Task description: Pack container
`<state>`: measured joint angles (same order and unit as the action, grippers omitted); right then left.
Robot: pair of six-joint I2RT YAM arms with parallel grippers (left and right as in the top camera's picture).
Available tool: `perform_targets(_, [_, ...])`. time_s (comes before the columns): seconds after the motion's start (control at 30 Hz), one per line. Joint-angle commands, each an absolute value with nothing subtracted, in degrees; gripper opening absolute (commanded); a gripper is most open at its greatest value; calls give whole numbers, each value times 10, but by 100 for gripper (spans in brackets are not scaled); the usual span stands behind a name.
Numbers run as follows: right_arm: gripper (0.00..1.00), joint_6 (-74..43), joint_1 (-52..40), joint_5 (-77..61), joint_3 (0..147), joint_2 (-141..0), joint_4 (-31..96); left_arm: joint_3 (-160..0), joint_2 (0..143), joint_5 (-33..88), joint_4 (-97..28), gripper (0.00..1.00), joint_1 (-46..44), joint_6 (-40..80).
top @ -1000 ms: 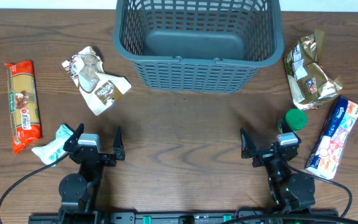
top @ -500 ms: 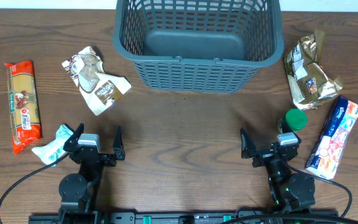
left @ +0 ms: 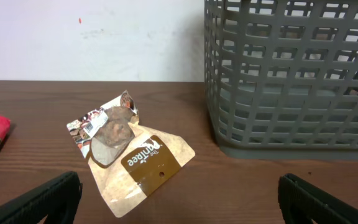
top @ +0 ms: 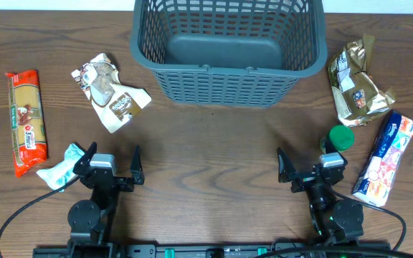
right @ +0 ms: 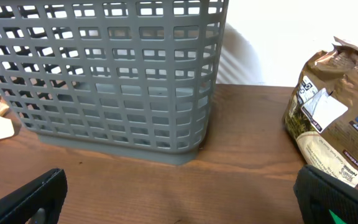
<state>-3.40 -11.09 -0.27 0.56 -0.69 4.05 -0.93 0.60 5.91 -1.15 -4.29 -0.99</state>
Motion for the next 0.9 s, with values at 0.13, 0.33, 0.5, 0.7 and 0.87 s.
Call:
perform_targets(0.13, [99, -38, -109, -5, 3, -4, 42, -2, 2, 79, -34, 98, -46, -1])
perform_targets(0.33, [99, -38, -109, -5, 3, -4, 42, -2, 2, 79, -34, 98, -46, -1])
perform_targets(0.5, [99, -38, -109, -5, 3, -4, 42, -2, 2, 79, -34, 98, -46, -1])
perform_targets(0.7, [99, -38, -109, -5, 3, -4, 42, -2, 2, 79, -34, 98, -46, -1])
perform_targets(0.87, [99, -48, -109, 1, 3, -4, 41, -2, 2, 64, -28, 98, -46, -3])
